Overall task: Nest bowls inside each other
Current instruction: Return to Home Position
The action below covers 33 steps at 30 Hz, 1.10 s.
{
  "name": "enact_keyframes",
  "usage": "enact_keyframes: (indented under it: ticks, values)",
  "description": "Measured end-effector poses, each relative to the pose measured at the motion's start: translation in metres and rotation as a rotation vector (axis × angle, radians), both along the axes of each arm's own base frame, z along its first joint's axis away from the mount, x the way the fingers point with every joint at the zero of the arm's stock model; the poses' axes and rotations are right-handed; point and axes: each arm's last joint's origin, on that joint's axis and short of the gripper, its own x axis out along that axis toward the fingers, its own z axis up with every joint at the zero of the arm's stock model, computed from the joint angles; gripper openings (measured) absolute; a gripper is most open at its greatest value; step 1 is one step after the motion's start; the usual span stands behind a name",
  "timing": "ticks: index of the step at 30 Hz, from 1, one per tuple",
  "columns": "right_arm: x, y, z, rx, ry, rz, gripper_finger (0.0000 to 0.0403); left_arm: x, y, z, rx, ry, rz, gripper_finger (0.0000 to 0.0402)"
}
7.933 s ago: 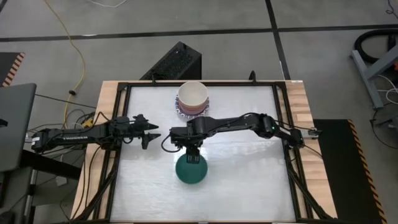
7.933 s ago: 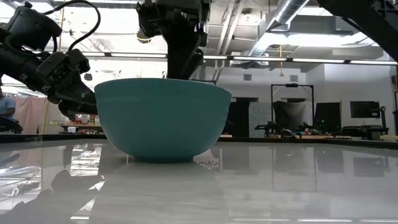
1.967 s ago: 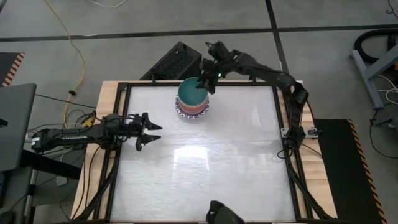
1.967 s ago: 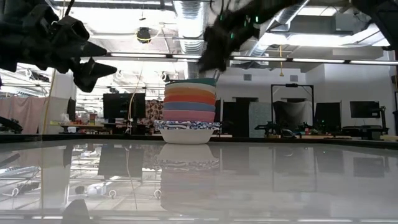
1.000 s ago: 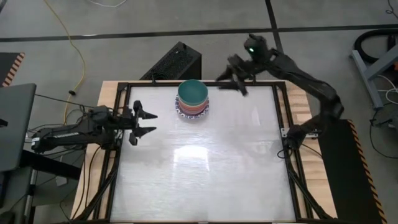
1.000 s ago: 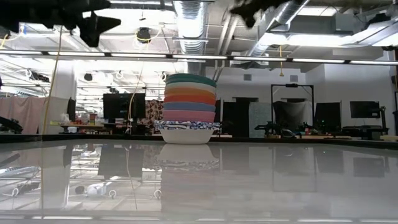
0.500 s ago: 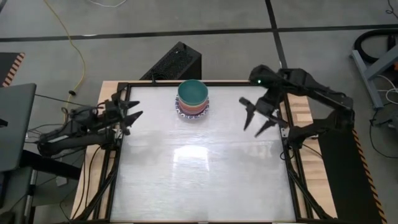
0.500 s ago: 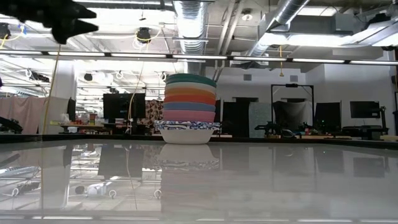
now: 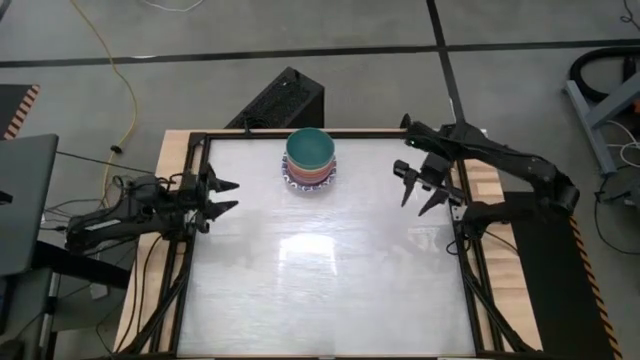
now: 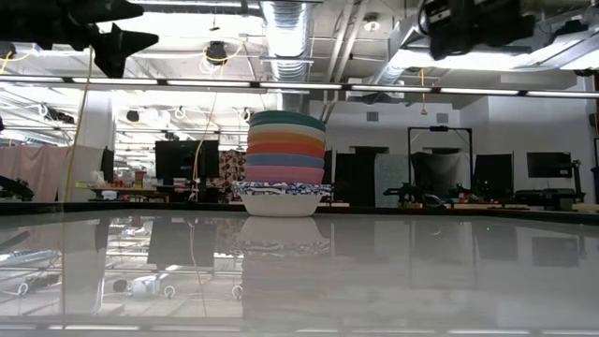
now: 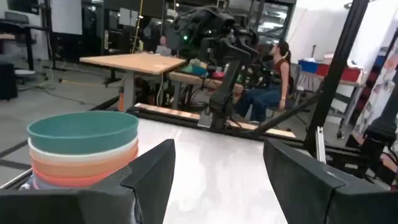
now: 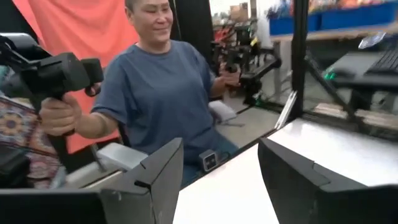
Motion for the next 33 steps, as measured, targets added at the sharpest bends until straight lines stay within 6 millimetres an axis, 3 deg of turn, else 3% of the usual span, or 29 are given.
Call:
enact_keyframes:
  ticks: [9,18,25,33]
  values:
    - [-0.017,0.011,-0.016,-0.034,-0.073,-0.004,0.0230,0.001,0.000,0.000,0.037,0.004,-0.004,0.0235]
    - [-0.007,0.003,-0.050,-0.075,-0.131,-0.005,0.0230,0.008,0.001,-0.003,0.078,0.052,0.004,0.0235]
    - [0.020,-0.006,-0.073,-0.100,-0.175,0.039,0.0230,0.015,0.004,-0.007,0.058,0.107,0.036,0.0235]
    - [0.086,0.030,-0.071,-0.191,-0.356,0.300,0.0230,0.019,0.014,-0.011,-0.006,0.153,0.337,0.0235]
